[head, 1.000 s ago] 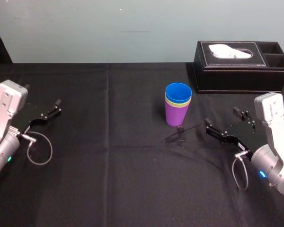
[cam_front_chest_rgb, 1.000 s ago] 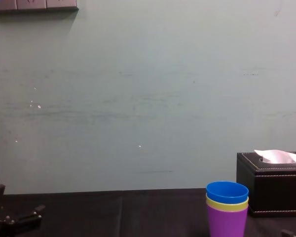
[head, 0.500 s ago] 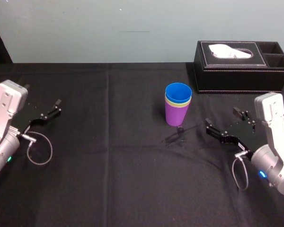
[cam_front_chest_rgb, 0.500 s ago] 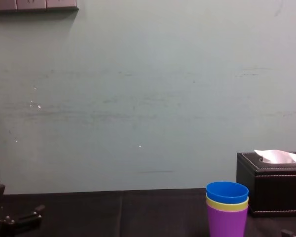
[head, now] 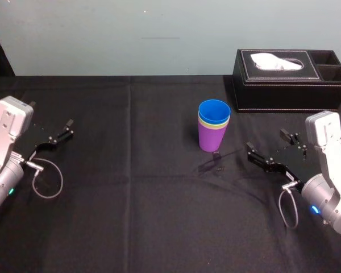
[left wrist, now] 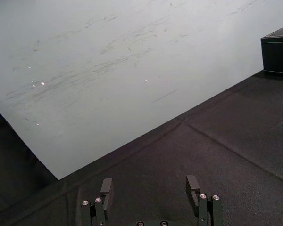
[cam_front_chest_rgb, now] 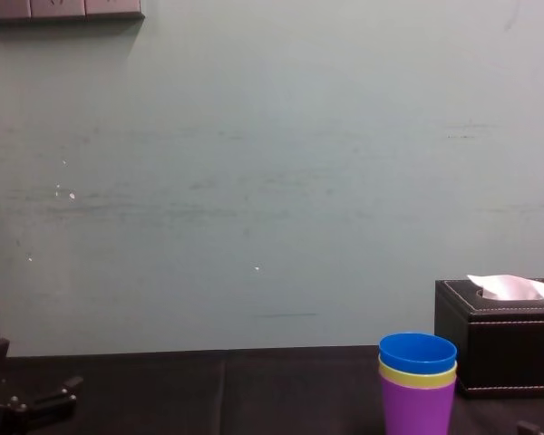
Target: Stack the three plastic cups sequentially using one hand.
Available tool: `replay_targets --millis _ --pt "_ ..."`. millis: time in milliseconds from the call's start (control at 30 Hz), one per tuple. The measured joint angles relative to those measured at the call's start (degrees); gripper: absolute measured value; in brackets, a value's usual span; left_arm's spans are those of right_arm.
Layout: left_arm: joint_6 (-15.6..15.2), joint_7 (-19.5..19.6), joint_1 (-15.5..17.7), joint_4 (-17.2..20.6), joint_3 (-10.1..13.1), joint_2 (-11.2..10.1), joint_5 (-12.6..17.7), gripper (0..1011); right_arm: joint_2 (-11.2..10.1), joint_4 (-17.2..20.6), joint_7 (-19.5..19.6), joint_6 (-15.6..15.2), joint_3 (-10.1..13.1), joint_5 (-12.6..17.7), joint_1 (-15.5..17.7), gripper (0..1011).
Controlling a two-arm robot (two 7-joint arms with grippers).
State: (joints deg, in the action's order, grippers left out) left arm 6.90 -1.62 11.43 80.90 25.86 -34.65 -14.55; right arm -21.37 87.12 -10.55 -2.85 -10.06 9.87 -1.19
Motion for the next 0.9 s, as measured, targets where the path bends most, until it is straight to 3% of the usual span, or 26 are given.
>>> replay_targets --millis 900 --pt "0.00 0.00 0.00 0.00 0.00 0.00 0.00 1011 0.00 0.00 0.00 0.00 0.00 0.00 0.00 1003"
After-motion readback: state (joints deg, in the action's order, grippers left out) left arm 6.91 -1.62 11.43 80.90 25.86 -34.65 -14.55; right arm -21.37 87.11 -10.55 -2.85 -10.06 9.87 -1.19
